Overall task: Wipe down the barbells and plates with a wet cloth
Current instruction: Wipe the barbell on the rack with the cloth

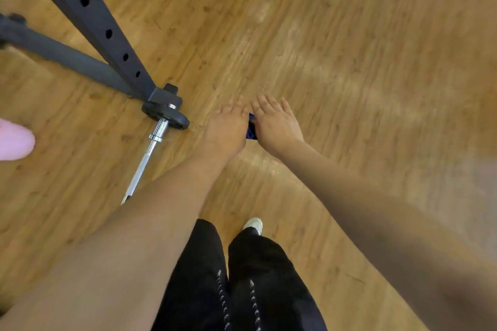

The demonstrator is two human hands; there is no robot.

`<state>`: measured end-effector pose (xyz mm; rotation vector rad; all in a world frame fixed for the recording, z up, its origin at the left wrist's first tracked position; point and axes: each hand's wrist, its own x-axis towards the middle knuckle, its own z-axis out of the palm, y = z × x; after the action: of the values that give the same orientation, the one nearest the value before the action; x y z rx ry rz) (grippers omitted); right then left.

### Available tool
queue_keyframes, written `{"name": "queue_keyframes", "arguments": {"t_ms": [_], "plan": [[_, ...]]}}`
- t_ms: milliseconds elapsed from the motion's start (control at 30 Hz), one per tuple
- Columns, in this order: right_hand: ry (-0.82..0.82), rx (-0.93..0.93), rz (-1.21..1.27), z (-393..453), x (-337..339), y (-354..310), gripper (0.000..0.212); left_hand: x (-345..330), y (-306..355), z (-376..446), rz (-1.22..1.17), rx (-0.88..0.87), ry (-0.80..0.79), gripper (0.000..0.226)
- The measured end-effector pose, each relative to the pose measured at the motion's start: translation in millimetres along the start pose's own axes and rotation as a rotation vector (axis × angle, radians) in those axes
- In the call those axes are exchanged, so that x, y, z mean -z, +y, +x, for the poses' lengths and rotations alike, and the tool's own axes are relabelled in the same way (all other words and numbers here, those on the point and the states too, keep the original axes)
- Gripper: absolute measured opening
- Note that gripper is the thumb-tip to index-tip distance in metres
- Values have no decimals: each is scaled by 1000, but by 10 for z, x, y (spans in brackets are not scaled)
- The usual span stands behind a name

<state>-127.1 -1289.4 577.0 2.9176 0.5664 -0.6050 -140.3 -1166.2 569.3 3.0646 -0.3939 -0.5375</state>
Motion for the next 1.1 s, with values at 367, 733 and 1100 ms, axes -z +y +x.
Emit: {"name": "queue_keyframes", "arguments": {"t_ms": [367, 733, 1100], "plan": [[53, 158, -59, 1104, 430, 721, 53, 465, -152, 1123, -14, 149, 30, 65], [20, 350, -96, 2351, 930, 1013, 49, 889, -480, 1995, -67, 355, -24, 63], [51, 608, -157, 3451, 1518, 1576, 47, 1448, -439, 2937, -183, 671, -10, 59]]}}
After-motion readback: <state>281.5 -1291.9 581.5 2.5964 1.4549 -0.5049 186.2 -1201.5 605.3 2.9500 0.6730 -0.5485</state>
